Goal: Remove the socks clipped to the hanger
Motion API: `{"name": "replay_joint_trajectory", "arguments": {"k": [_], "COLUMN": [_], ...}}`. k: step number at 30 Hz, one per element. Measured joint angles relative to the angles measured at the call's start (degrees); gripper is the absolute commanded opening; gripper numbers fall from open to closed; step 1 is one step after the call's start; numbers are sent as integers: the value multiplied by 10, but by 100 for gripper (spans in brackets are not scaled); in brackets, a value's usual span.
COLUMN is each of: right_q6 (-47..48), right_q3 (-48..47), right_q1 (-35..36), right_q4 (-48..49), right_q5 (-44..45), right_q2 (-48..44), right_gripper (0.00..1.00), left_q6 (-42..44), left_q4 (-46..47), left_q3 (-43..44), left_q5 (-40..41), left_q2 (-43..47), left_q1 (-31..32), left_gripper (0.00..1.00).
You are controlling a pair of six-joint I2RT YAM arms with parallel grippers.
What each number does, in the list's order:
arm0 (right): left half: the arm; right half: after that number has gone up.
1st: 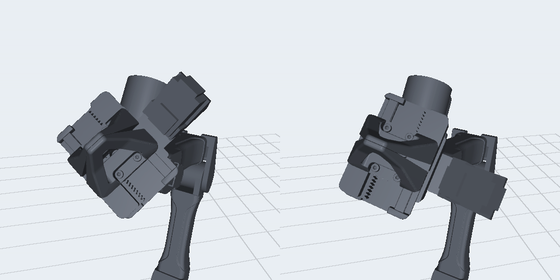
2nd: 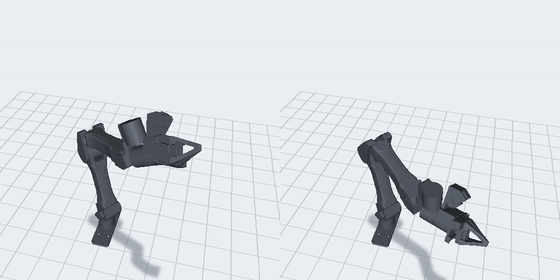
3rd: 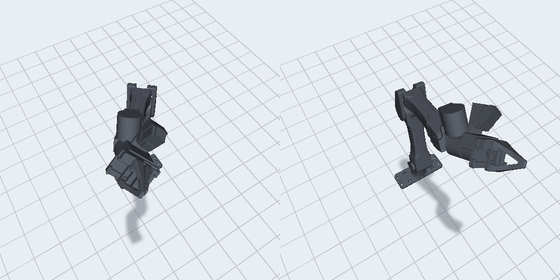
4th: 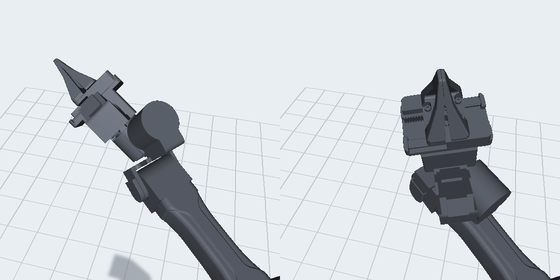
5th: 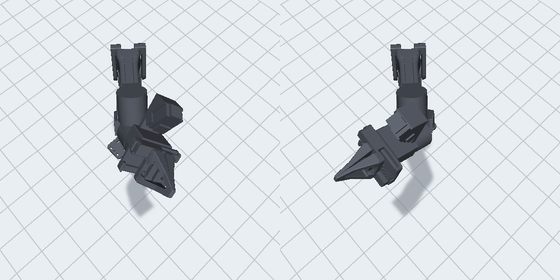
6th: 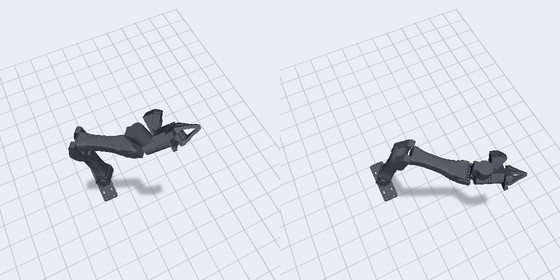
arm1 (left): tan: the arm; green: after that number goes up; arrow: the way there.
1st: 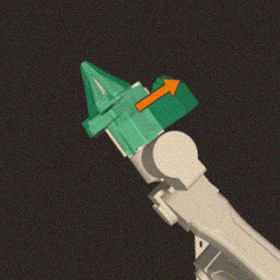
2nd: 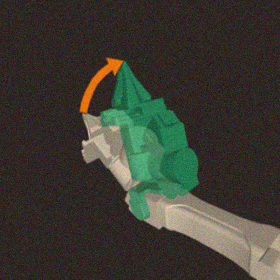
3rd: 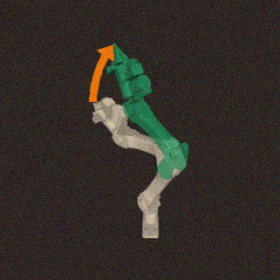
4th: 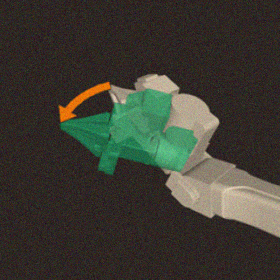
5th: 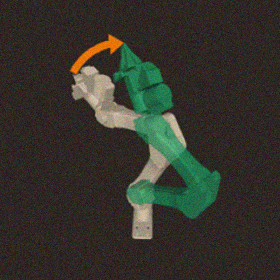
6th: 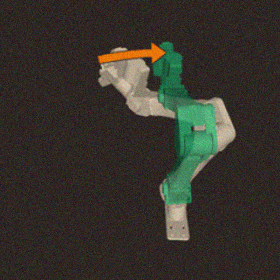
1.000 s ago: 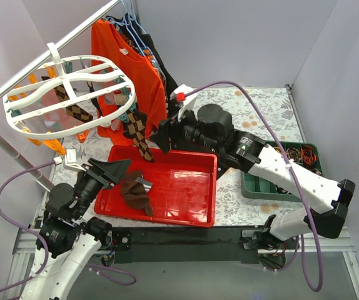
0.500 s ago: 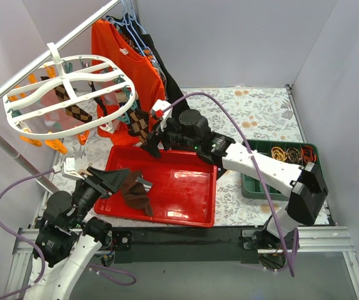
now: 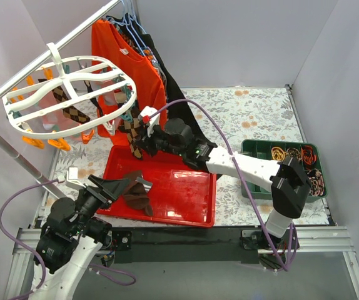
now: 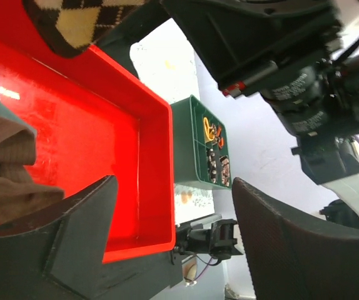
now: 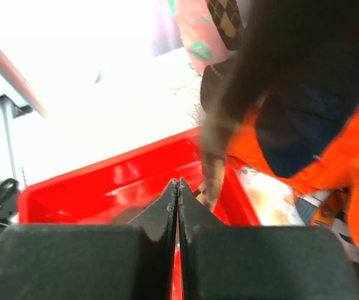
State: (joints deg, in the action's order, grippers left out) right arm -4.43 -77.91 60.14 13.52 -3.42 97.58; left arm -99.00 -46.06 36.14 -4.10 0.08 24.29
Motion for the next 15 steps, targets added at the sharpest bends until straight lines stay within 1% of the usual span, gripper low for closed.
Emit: {"name": "replay_joint_trajectory", "arguments": {"k": [3,5,9,11,12,13,15], "right_q6": [-17,-26,-43,-48,-49,-49,-50], "right_q3": [0,0,13,37,47,56,69], "right_q1": [17,26,40,40,38,35,29], "right_q4": [4,3,2,2,3,3,5], "right_q5": [7,10,54,89,103,114,128], "right_q2": [-2,-6,-37,-67,-80,-91,-105], "right_gripper": [1,1,21,27,35,41,48], "left_q6": [4,12,33,39,42,44,47], "left_q4": [-5,-7,-8,-7,-7,-7,-7], "left_q3": [0,2,10,14,14,14,14], "left_q5": [1,3,8,9,10,9,10], "left_q2": [-1,-11,-45,-52,-53,-53,-52], "left_q1": [0,0,0,0,0,0,0], "left_gripper": [79,79,79,79,79,79,79]}}
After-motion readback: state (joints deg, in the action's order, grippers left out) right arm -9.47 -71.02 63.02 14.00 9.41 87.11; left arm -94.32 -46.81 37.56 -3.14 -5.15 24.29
